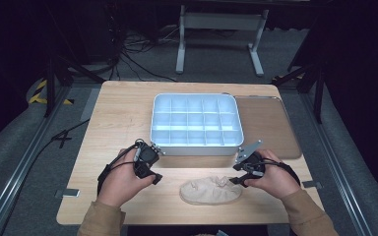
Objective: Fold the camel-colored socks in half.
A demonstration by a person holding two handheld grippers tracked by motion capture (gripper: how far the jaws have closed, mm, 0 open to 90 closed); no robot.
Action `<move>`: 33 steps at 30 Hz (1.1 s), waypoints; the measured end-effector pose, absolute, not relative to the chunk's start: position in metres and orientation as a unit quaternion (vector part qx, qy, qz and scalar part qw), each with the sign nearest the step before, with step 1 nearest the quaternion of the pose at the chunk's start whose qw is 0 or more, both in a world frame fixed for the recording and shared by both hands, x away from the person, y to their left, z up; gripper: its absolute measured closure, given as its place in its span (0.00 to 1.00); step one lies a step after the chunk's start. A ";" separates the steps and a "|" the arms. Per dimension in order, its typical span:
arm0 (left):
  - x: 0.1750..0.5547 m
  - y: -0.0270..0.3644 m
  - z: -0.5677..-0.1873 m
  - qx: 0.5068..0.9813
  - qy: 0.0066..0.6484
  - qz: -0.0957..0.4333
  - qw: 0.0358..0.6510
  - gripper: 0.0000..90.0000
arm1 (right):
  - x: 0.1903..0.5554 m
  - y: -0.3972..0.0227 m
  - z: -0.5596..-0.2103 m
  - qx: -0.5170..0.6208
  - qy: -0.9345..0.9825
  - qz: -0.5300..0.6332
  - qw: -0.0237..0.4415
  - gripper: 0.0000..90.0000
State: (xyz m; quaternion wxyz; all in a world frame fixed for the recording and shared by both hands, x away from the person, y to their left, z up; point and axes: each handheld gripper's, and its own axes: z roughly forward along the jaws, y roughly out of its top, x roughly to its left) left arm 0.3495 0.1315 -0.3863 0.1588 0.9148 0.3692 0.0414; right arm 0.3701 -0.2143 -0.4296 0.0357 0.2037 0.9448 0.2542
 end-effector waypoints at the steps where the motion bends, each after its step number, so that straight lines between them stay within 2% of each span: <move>1: 0.350 0.131 -0.385 0.913 0.372 0.037 0.161 0.52 | 0.369 -0.216 -0.430 0.207 0.942 0.261 0.030 0.56; 5: 0.351 0.131 -0.384 0.912 0.373 0.030 0.169 0.52 | 0.366 -0.221 -0.426 0.239 0.933 0.267 0.040 0.57; 7: 0.352 0.131 -0.384 0.913 0.370 0.028 0.167 0.52 | 0.364 -0.222 -0.422 0.238 0.931 0.269 0.066 0.66; 10: 0.353 0.128 -0.384 0.916 0.364 0.025 0.167 0.52 | 0.361 -0.223 -0.420 0.236 0.932 0.265 0.068 0.73; 14: 0.352 0.123 -0.384 0.919 0.359 0.021 0.163 0.51 | 0.360 -0.225 -0.419 0.239 0.932 0.261 0.078 0.72; 17: 0.352 0.121 -0.384 0.918 0.360 0.019 0.167 0.48 | 0.361 -0.227 -0.420 0.252 0.929 0.260 0.076 0.71; 24: 0.347 0.113 -0.379 0.919 0.356 0.016 0.170 0.47 | 0.361 -0.229 -0.420 0.259 0.927 0.263 0.069 0.71; 30: 0.341 0.099 -0.375 0.926 0.326 0.014 0.189 0.50 | 0.360 -0.229 -0.418 0.262 0.926 0.263 0.064 0.72; 33: 0.336 0.090 -0.371 0.930 0.307 0.004 0.201 0.54 | 0.358 -0.226 -0.417 0.256 0.928 0.264 0.064 0.71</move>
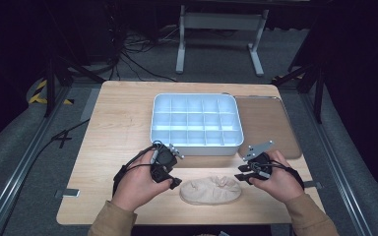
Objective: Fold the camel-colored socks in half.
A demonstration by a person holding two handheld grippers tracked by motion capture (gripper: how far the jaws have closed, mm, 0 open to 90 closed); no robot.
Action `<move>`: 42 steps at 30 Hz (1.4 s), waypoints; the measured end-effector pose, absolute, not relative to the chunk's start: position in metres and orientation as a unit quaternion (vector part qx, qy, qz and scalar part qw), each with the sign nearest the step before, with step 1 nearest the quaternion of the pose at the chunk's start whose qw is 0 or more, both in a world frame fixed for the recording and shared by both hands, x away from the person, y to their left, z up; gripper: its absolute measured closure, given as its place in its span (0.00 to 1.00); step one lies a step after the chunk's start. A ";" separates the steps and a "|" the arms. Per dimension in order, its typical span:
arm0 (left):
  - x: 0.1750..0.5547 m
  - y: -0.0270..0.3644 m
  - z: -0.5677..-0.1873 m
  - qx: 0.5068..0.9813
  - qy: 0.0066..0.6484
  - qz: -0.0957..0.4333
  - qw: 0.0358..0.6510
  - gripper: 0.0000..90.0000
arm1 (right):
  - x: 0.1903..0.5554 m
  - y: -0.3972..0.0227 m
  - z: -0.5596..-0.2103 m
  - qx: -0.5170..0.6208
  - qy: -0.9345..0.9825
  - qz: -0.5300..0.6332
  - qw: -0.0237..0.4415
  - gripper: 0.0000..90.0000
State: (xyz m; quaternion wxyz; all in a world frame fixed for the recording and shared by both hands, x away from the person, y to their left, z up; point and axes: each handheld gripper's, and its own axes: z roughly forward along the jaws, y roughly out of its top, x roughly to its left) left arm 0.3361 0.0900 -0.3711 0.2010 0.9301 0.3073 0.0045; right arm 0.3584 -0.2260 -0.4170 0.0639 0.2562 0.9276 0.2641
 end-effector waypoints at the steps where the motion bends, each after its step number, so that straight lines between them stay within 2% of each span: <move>1: 0.335 0.088 -0.370 0.931 0.303 0.006 0.202 0.54 | 0.358 -0.225 -0.417 0.256 0.927 0.264 0.065 0.71; 6: 0.332 0.079 -0.371 0.931 0.301 0.002 0.207 0.55 | 0.357 -0.225 -0.416 0.257 0.926 0.267 0.067 0.71; 9: 0.334 0.071 -0.378 0.917 0.332 0.005 0.221 0.55 | 0.357 -0.226 -0.414 0.253 0.926 0.270 0.070 0.71; 12: 0.335 0.064 -0.385 0.916 0.338 -0.014 0.217 0.57 | 0.357 -0.227 -0.413 0.254 0.925 0.274 0.070 0.71; 25: 0.344 0.060 -0.411 0.915 0.367 -0.024 0.168 0.57 | 0.357 -0.226 -0.412 0.253 0.925 0.275 0.073 0.71; 28: 0.346 0.059 -0.422 0.911 0.385 -0.038 0.140 0.62 | 0.357 -0.226 -0.413 0.251 0.924 0.278 0.072 0.71; 33: 0.346 0.056 -0.428 0.910 0.390 -0.057 0.129 0.65 | 0.357 -0.226 -0.413 0.251 0.925 0.276 0.072 0.71; 42: 0.345 0.048 -0.435 0.918 0.379 -0.051 0.105 0.64 | 0.356 -0.225 -0.413 0.249 0.924 0.280 0.076 0.70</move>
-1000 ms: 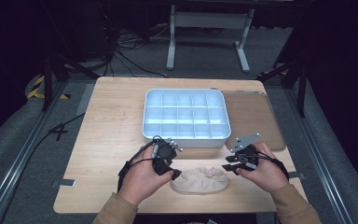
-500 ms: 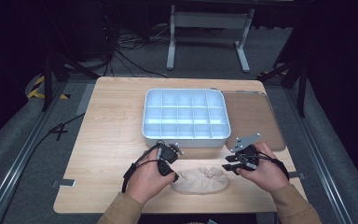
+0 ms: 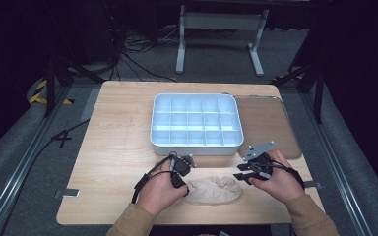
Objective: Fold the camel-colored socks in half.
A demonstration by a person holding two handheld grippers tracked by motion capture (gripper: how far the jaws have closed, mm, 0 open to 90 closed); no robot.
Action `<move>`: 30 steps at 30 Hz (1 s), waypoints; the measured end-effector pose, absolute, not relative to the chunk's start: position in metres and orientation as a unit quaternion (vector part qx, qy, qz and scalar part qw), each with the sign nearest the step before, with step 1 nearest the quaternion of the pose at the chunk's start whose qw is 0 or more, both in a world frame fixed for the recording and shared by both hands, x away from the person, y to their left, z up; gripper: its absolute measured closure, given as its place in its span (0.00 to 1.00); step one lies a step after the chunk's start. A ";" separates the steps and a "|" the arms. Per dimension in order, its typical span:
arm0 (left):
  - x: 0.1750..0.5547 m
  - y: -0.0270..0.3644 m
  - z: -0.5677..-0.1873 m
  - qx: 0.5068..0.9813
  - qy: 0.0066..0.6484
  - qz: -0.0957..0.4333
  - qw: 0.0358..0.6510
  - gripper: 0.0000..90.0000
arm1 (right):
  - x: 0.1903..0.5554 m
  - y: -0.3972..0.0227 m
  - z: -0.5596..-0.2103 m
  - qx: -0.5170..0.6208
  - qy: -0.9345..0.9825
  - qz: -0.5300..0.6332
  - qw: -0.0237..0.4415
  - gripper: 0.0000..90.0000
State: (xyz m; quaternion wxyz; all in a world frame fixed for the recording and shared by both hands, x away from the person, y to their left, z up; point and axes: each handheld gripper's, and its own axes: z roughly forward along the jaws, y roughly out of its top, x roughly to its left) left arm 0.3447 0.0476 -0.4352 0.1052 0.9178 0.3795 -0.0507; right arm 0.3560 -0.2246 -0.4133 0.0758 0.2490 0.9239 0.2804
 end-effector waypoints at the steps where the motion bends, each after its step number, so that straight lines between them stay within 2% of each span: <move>1: 0.344 0.046 -0.436 0.919 0.378 -0.049 0.102 0.64 | 0.356 -0.225 -0.413 0.249 0.924 0.280 0.076 0.70; 5: 0.342 0.042 -0.438 0.925 0.367 -0.043 0.089 0.61 | 0.356 -0.224 -0.413 0.249 0.924 0.280 0.077 0.70; 9: 0.339 0.038 -0.438 0.928 0.362 -0.032 0.081 0.62 | 0.355 -0.223 -0.414 0.247 0.925 0.279 0.074 0.70; 13: 0.337 0.034 -0.438 0.929 0.359 -0.043 0.083 0.81 | 0.355 -0.222 -0.414 0.245 0.926 0.278 0.077 0.70; 14: 0.337 0.034 -0.438 0.927 0.361 -0.049 0.086 0.81 | 0.355 -0.222 -0.414 0.244 0.926 0.278 0.076 0.70; 18: 0.337 0.036 -0.437 0.924 0.365 -0.051 0.104 0.92 | 0.353 -0.220 -0.415 0.240 0.928 0.277 0.073 0.72; 30: 0.339 0.054 -0.417 0.911 0.383 -0.050 0.142 0.94 | 0.345 -0.206 -0.418 0.217 0.932 0.284 0.049 0.82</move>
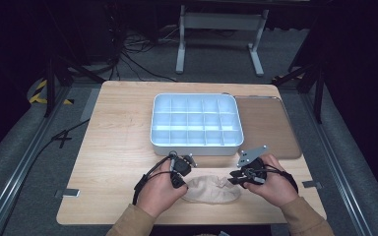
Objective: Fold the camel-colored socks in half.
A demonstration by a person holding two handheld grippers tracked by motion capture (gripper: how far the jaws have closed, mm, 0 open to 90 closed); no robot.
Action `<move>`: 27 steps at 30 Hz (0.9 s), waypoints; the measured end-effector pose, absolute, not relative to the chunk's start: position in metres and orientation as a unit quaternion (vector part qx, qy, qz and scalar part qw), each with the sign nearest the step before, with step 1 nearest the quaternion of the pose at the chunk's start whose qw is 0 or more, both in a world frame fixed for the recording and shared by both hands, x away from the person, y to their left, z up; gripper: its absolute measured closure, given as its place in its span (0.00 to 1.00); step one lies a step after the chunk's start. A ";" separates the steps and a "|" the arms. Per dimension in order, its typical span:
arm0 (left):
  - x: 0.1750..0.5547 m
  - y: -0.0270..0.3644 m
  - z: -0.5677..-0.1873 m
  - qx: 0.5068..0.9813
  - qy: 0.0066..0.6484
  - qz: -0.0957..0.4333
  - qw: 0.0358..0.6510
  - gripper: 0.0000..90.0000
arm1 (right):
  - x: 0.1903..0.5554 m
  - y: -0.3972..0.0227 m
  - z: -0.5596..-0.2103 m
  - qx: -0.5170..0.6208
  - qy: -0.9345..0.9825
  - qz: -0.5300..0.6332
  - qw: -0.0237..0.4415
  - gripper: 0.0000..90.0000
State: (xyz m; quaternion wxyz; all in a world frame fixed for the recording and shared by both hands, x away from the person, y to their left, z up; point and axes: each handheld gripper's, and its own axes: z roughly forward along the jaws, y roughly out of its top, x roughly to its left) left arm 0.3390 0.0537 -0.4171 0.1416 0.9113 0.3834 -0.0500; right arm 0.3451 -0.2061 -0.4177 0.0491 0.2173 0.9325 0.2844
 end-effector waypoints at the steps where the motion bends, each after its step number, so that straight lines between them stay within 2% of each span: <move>1: 0.339 0.056 -0.415 0.911 0.383 -0.046 0.144 0.93 | 0.344 -0.205 -0.418 0.217 0.932 0.285 0.045 0.82; 7: 0.338 0.063 -0.407 0.907 0.393 -0.046 0.147 0.94 | 0.339 -0.191 -0.424 0.206 0.930 0.300 0.042 0.85; 15: 0.338 0.064 -0.406 0.906 0.393 -0.055 0.146 0.93 | 0.326 -0.164 -0.435 0.178 0.917 0.356 0.037 0.97; 27: 0.338 0.065 -0.405 0.904 0.396 -0.064 0.147 0.93 | 0.320 -0.143 -0.460 0.157 0.929 0.333 0.022 0.99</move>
